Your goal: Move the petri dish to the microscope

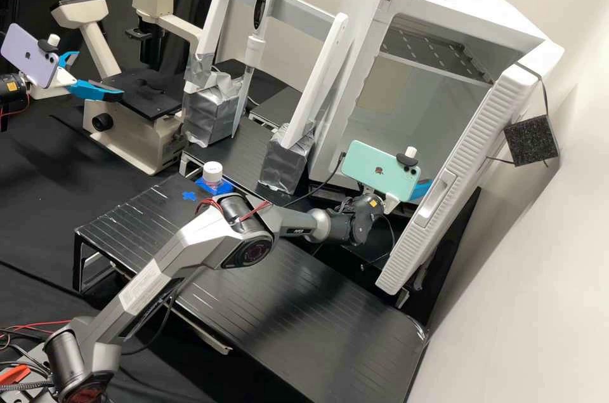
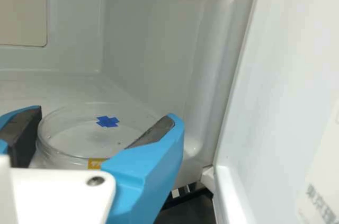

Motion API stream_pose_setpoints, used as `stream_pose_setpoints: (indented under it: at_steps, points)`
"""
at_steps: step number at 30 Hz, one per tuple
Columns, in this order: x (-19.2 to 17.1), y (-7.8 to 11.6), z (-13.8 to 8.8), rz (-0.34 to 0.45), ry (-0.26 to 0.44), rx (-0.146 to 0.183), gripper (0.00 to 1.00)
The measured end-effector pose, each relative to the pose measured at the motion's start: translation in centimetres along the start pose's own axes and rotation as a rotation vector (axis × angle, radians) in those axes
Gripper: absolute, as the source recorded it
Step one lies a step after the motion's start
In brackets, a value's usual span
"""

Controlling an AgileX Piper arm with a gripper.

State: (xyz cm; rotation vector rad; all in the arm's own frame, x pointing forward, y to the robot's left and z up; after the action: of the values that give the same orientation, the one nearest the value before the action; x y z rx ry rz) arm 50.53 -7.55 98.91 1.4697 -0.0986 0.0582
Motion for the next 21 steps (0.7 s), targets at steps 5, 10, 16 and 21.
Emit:
stream_pose_setpoints:
  at_steps: [5,10,16,21]
  points:
    - [0.0,0.0,0.0,0.0,0.001,0.002,0.0]
    - [0.0,0.0,0.0,0.0,0.001,0.002,0.0]
    - [-0.5,0.5,-0.8,0.005,0.005,0.002,0.0]
    - [-1.6,1.1,-2.0,0.019,0.036,0.022,0.0]
